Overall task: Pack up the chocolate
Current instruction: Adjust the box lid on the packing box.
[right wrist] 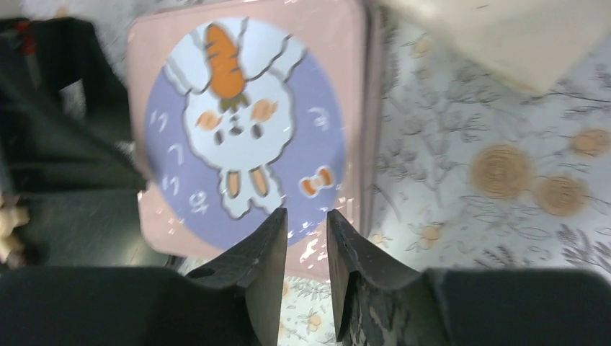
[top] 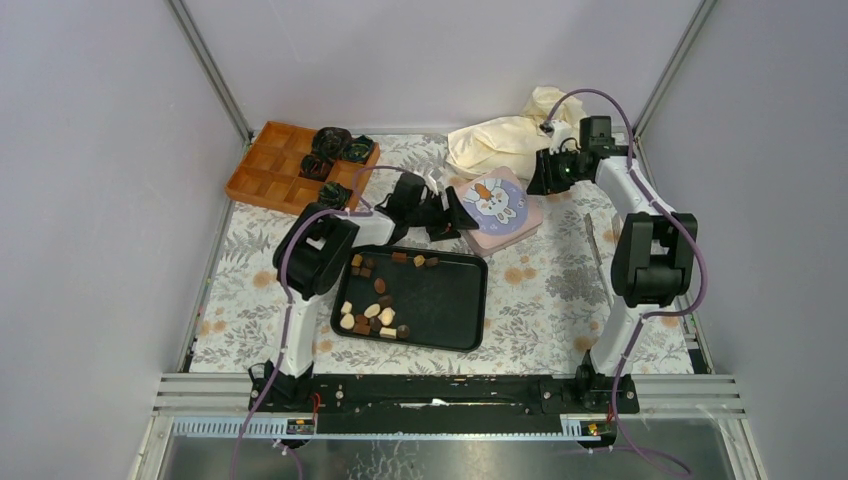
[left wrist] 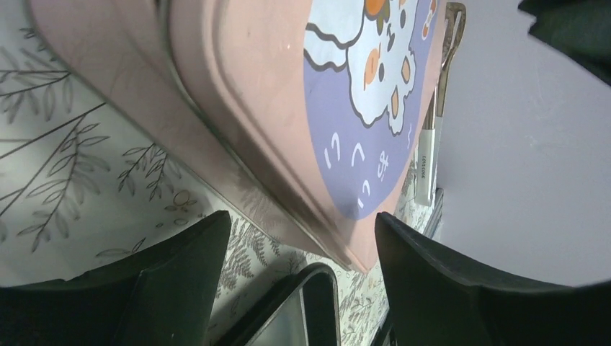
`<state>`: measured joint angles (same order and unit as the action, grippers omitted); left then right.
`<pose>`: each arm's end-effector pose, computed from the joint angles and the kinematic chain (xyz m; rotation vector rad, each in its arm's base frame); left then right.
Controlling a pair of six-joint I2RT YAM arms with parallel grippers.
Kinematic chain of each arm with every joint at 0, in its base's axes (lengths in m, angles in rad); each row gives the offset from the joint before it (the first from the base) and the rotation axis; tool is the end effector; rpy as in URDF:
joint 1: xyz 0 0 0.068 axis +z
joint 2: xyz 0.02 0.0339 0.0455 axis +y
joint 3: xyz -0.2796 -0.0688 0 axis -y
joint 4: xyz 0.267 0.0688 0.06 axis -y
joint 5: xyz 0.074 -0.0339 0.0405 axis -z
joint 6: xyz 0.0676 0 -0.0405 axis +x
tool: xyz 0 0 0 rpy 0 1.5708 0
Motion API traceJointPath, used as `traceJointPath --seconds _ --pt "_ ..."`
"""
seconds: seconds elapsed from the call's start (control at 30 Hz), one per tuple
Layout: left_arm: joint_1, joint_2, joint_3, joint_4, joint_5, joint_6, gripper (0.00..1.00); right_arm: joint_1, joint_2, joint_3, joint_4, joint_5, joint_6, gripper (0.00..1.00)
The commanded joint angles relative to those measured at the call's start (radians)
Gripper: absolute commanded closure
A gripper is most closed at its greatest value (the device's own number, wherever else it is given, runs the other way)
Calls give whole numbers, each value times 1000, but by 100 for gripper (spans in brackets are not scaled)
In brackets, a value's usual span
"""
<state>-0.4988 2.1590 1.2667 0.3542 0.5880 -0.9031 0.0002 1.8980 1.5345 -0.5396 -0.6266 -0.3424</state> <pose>0.4223 -0.2727 0.1092 -0.0754 2.3613 -1.3913 0.4605 0.0397 0.2383 -0.6525 2.2422 0.6038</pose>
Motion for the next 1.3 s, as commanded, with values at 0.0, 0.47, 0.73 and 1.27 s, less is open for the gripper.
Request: traceJointPath --seconds 0.0,0.47,0.73,1.27 --pt "27 -99 -44 65 -35 26 18 7 43 76 161 173 192 66" --pt "212 -122 46 -150 -211 188 40 -38 47 123 35 163 36 100" --pt "210 112 318 -211 -149 167 47 -116 -183 -187 27 117 32 100" --pt "146 218 347 -109 -45 130 46 -129 -91 -430 346 -62 542 100"
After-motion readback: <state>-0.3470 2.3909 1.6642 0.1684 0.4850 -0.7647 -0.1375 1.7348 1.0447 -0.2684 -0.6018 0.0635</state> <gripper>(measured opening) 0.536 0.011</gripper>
